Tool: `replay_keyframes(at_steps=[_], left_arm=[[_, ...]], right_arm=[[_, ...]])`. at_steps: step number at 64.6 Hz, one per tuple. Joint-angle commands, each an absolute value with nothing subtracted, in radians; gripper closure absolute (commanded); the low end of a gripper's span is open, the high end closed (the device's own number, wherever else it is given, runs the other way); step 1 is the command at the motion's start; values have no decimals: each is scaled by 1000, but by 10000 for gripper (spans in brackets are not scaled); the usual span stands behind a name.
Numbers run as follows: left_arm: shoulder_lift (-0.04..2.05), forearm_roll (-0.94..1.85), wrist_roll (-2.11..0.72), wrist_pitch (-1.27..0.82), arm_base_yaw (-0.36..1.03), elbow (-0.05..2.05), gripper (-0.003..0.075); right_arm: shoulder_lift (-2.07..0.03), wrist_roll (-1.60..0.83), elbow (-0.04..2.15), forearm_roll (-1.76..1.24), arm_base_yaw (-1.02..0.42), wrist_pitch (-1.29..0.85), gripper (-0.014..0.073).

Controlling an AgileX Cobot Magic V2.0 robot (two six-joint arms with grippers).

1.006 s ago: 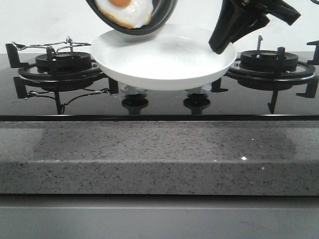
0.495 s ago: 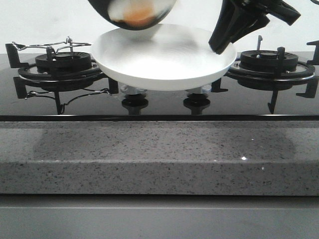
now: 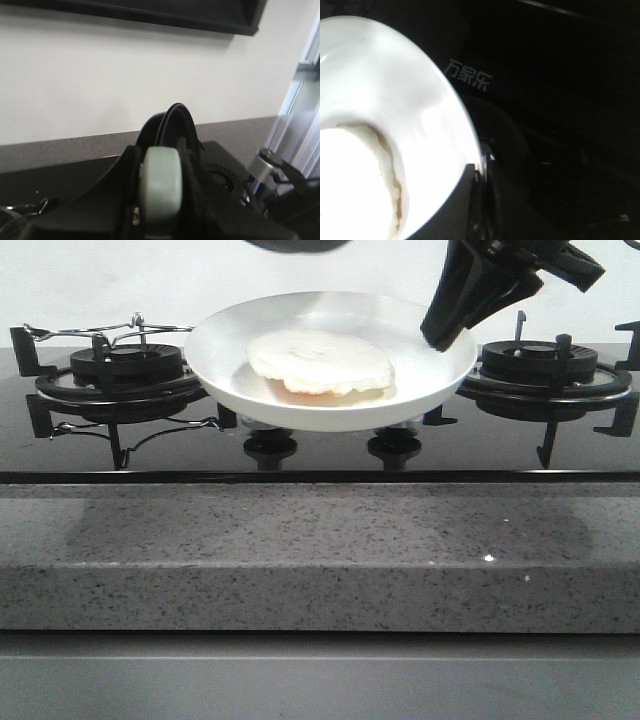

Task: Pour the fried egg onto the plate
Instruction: 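Lower the empty pan back onto its burner with the left gripper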

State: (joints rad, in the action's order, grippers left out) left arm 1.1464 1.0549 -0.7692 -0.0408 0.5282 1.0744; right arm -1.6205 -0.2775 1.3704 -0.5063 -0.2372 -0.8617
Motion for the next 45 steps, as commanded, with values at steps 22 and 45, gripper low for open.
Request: replay_keyframes(at_steps=[22,45], left_arm=[[1240,1787,-767,-648,-34,1107,739],[1464,1860,-698,-872,-302,1118,739]], right_arm=[[-1571,-282,1401,-550,-236,-824,653],[-1571,-282,1401,-550,-236,-824,653]])
